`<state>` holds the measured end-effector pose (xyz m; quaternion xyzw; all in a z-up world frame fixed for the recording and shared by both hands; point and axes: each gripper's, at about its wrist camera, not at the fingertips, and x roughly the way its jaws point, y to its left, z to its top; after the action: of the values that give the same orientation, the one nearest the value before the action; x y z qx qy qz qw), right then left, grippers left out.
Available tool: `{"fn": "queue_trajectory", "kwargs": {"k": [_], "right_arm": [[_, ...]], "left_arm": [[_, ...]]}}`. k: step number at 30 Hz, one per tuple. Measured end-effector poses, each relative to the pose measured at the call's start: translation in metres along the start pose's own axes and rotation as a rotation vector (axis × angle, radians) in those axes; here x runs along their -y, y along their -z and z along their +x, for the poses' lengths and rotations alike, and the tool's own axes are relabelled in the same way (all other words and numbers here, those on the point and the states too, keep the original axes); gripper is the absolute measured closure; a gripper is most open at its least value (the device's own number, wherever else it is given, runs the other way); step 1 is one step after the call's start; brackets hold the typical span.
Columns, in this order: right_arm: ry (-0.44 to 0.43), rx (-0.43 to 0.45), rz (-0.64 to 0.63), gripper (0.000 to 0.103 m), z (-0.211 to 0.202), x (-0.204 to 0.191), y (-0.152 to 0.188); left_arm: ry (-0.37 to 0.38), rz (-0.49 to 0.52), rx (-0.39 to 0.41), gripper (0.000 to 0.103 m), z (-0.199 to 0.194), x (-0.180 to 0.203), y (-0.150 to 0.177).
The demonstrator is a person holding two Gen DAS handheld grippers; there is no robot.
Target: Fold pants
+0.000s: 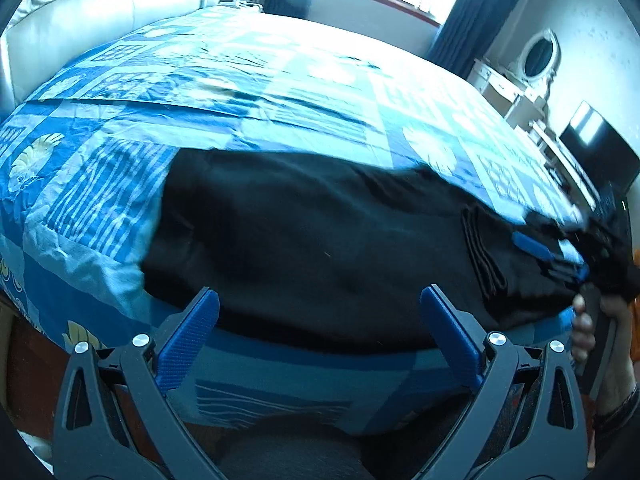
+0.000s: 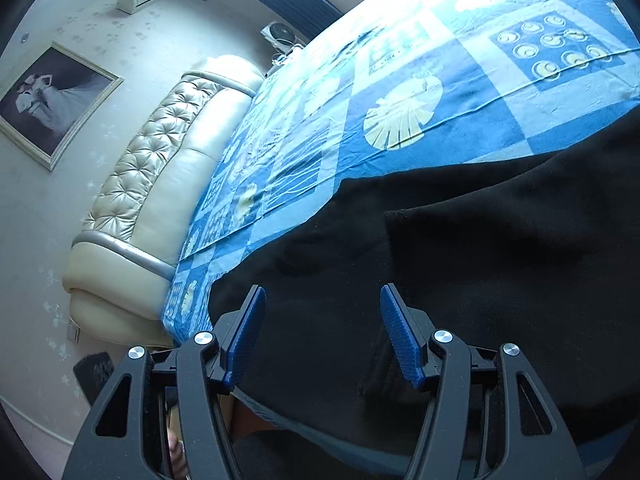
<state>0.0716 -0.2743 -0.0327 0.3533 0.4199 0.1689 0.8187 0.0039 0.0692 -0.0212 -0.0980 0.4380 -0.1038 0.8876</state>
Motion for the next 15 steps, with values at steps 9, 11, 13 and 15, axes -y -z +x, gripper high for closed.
{"fn": "queue_trajectory", "kwargs": {"k": [9, 11, 13, 15], "right_arm": [[0.0, -0.031, 0.004, 0.042, -0.019, 0.012, 0.035], [-0.004, -0.053, 0.015, 0.042, -0.018, 0.016, 0.04], [0.002, -0.06, 0.013, 0.042, -0.013, 0.016, 0.042], [-0.003, -0.068, 0.019, 0.042, -0.01, 0.017, 0.044]], "left_arm": [[0.237, -0.232, -0.02, 0.003, 0.024, -0.128, -0.048], [0.281, -0.291, -0.038, 0.003, 0.038, -0.149, -0.053], [0.31, -0.317, -0.048, 0.003, 0.051, -0.159, -0.058], [0.331, -0.312, -0.046, 0.003, 0.061, -0.161, -0.064]]}}
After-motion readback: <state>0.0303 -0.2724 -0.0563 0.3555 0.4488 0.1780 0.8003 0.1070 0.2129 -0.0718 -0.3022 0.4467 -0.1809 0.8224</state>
